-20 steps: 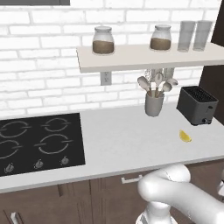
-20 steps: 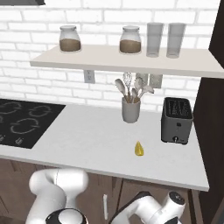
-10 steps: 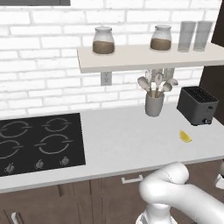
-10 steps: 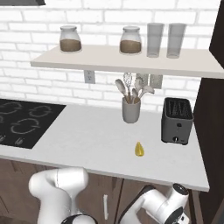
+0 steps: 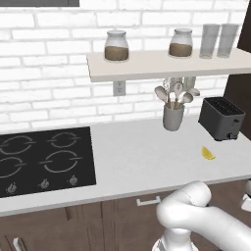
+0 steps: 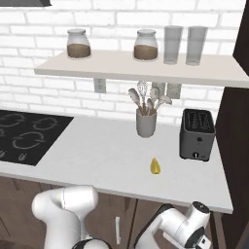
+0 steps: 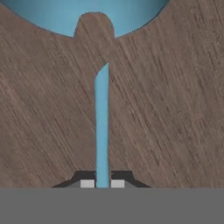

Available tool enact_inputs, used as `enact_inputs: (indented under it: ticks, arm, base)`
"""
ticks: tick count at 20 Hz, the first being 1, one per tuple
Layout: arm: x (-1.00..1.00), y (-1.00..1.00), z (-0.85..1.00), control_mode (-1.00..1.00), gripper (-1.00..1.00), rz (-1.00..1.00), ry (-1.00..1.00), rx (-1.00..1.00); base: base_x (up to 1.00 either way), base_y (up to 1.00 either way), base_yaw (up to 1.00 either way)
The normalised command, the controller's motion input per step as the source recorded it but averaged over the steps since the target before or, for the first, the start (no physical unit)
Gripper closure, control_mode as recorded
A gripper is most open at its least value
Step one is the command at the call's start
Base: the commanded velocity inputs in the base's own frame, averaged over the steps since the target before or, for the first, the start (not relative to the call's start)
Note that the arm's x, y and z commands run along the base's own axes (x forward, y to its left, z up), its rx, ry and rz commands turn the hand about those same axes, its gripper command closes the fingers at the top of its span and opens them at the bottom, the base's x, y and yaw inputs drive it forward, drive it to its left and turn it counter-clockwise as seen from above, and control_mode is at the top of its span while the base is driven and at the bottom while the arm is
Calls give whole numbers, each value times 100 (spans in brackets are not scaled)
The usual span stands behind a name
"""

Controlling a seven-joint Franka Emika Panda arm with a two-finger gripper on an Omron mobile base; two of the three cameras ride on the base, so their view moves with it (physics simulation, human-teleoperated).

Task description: Pick the ladle from the drawer and place it on the counter.

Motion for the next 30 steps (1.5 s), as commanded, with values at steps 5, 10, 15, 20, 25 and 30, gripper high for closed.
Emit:
enact_inputs:
  ticks: [5, 10, 15, 20, 25, 30]
  arm:
    - [-97, -17, -3, -100, 100, 0, -5, 1]
    - [-67, -5, 90, -100, 100, 0, -27, 1]
    - [-36, 24, 100, -100, 100, 0, -21, 0]
    - [-15, 78, 100, -100, 100, 2, -16, -2]
    - [19, 100, 100, -100, 100, 13, -7, -8]
    - [37, 100, 100, -100, 100, 13, -1, -2]
  base:
    - [0, 0, 0]
    - [0, 0, 0]
    - [0, 0, 0]
    - [0, 0, 0]
    - [0, 0, 0]
    - [0, 0, 0]
